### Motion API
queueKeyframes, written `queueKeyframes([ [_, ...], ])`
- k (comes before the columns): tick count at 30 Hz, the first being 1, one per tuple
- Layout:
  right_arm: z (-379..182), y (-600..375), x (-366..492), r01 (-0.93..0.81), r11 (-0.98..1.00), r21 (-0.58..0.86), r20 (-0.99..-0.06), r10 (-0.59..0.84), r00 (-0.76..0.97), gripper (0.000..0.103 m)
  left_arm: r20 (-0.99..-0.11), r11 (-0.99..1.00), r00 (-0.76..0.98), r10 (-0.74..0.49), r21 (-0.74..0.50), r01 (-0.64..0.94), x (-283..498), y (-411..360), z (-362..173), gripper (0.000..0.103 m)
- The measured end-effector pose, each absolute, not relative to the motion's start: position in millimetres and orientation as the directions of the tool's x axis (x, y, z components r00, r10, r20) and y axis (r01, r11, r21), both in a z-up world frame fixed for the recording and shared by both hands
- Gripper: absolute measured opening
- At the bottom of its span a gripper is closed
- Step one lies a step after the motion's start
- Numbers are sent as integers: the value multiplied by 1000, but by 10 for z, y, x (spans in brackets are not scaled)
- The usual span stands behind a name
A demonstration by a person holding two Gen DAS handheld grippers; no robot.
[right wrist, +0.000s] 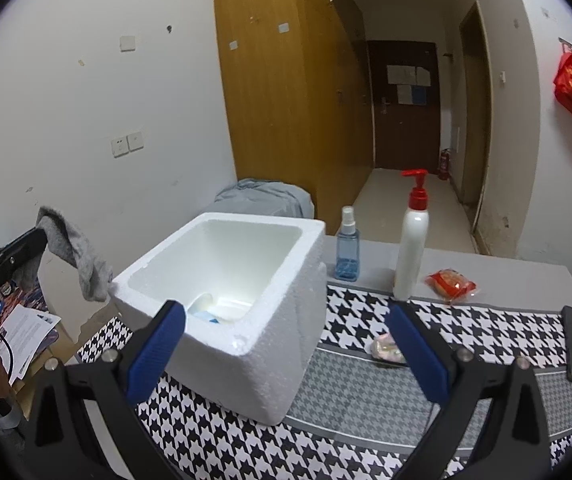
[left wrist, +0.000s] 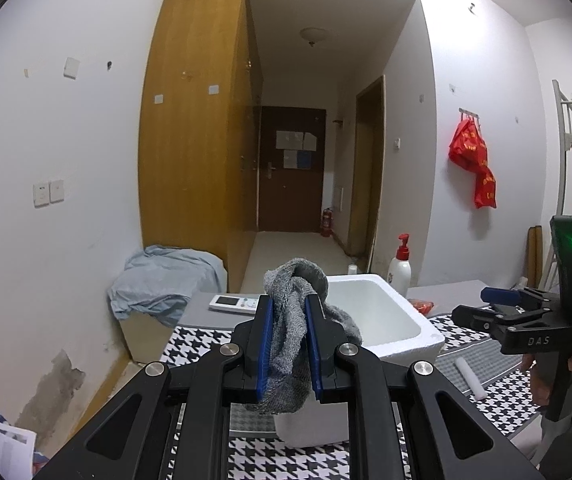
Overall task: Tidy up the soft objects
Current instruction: 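Move the left tool with the grey sock over the foam box opening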
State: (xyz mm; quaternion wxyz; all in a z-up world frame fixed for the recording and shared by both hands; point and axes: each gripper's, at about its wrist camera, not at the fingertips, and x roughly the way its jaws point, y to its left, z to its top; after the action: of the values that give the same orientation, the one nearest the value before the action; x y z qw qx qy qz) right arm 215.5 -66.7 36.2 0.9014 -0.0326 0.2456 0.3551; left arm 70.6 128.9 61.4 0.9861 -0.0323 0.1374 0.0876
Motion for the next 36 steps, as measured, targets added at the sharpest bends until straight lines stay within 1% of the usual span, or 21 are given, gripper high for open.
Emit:
queueKeyframes([
  [10,280,-858,2149,-630,768,110,-478,597,644,103,-287,990,950,123,-32,-138,895,1235,644,17],
  [15,232,-985,2171,-608,780,151,-473,597,648,103,-293,992,949,114,-21,-126,990,1211,638,17],
  [20,168,-1055,2178,-594,792,140,-490,577,653,103,-300,993,949,98,-26,-111,1081,1207,625,17],
  [23,145,-1138,2197,-576,801,160,-491,571,658,103,-307,995,948,83,-32,-97,1152,1184,622,17],
  [36,42,-1362,2189,-547,825,145,-508,536,674,103,-334,998,941,46,-28,-59,1397,1108,598,17],
])
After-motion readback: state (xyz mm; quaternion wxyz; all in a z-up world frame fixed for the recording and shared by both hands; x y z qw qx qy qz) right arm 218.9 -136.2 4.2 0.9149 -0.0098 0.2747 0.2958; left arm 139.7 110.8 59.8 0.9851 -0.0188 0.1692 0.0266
